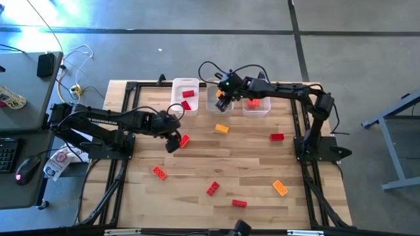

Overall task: Sort & place blocks by color
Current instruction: Put the yellow game piece into the gray bin

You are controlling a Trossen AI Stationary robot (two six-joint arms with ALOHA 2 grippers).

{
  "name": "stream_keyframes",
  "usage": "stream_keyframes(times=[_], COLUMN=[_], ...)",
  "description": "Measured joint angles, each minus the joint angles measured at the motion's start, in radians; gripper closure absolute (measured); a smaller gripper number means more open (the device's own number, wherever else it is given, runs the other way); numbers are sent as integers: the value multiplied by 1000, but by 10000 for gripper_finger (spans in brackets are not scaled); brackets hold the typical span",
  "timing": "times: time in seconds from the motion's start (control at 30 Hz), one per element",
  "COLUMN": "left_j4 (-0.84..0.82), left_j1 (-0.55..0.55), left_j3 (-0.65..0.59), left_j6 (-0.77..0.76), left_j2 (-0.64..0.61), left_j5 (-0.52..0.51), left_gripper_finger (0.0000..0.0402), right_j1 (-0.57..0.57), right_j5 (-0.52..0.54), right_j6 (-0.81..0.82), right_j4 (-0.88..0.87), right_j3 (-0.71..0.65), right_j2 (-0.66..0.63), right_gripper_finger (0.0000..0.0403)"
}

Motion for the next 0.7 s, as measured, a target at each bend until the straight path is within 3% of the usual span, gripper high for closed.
stream_keyframes(times=[0.33,0.7], left_j4=[37,57], left_j1=[0,0], left_j3=[0,0], left_j6=[8,11], left_j2=[0,0], left_j5=[8,10], left_gripper_finger=[175,175], right_j1=[-21,-18], right_j5=[-31,-31], right_j6=[-26,-71], right_j4=[-1,4], right_j3=[-1,1], right_j2=[41,41], right_gripper_finger=[264,192])
